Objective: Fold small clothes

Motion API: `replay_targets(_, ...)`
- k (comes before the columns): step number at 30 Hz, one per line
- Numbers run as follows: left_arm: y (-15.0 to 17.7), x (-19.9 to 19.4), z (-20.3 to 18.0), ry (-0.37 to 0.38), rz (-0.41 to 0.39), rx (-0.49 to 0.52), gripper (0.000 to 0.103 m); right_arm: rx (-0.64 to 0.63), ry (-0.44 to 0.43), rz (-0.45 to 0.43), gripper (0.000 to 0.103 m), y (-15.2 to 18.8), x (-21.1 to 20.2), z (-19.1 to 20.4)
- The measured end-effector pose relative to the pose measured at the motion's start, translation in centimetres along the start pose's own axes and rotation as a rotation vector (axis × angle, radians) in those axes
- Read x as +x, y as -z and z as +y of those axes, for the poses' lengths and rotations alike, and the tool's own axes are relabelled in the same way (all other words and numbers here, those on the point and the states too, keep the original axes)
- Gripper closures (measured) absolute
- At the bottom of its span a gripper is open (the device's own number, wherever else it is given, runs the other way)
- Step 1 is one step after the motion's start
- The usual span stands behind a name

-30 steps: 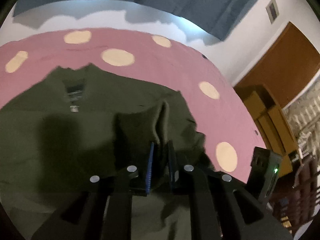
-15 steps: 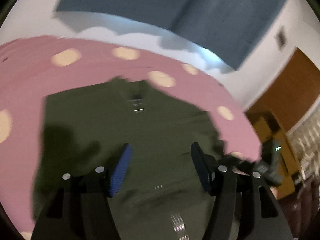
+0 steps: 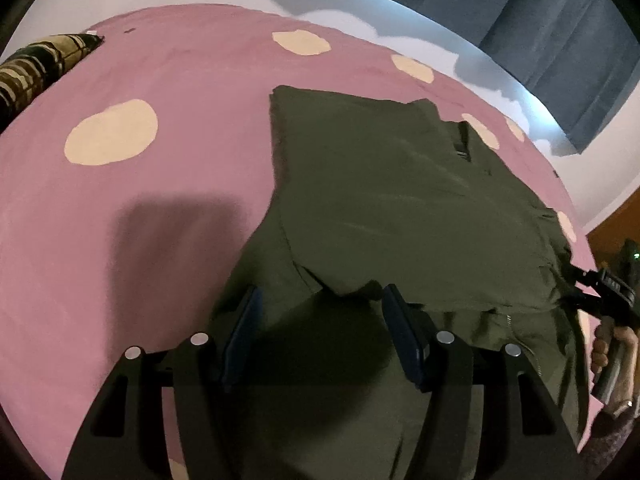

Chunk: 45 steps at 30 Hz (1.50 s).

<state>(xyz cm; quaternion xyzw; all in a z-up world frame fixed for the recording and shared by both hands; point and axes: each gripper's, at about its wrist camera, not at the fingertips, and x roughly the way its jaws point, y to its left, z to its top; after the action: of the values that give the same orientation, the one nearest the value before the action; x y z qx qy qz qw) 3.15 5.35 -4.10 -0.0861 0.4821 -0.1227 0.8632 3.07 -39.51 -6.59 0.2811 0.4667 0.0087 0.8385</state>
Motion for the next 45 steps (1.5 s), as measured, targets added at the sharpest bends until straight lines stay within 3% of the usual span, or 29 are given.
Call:
replay_targets(1, 0.0, -0.1, 0.0, -0.019, -0.009, -0.002, 0.041, -0.029, 0.043, 0.000, 0.059, 0.0, 0.2, 0.5)
replay_targets(2, 0.0, -0.1, 0.0, -0.040, -0.021, -0.010, 0.041, -0.051, 0.066, 0.000, 0.060, -0.1, 0.2, 0.9)
replay_targets(4, 0.0, -0.3, 0.6, -0.088, -0.043, -0.038, 0.041, -0.079, 0.089, -0.010, 0.073, -0.2, 0.1, 1.4)
replay_targets(7, -0.1, 0.0, 2.4, -0.136, -0.040, -0.101, 0.041, -0.119, 0.098, -0.044, 0.081, -0.3, -0.7, 2.2)
replay_targets(10, 0.0, 0.5, 4.0, -0.122, -0.020, -0.151, 0.041, -0.116, 0.081, -0.050, 0.082, -0.6, -0.8, 1.9)
replay_targets(18, 0.1, 0.8, 2.9, -0.205, -0.023, -0.084, 0.041, -0.020, -0.009, -0.024, 0.083, -0.7, 1.0, -1.4)
replay_targets(27, 0.0, 1.1, 2.5, -0.228, -0.022, -0.067, 0.040, 0.020, -0.043, -0.028, 0.088, -0.2, 0.1, -2.0)
replay_targets(32, 0.1, -0.1, 2.7, -0.171, -0.031, -0.054, 0.040, 0.066, -0.104, -0.085, 0.085, 0.4, -3.7, -2.9)
replay_targets(37, 1.5, -4.2, 3.0, -0.079, -0.078, -0.007, 0.035, 0.024, -0.130, -0.123, 0.058, 2.5, -8.6, -4.4)
replay_targets(45, 4.7, -7.8, 2.9, -0.051, -0.098, 0.066, 0.029, 0.027, -0.109, -0.127, 0.054, 6.1, -11.8, -7.9)
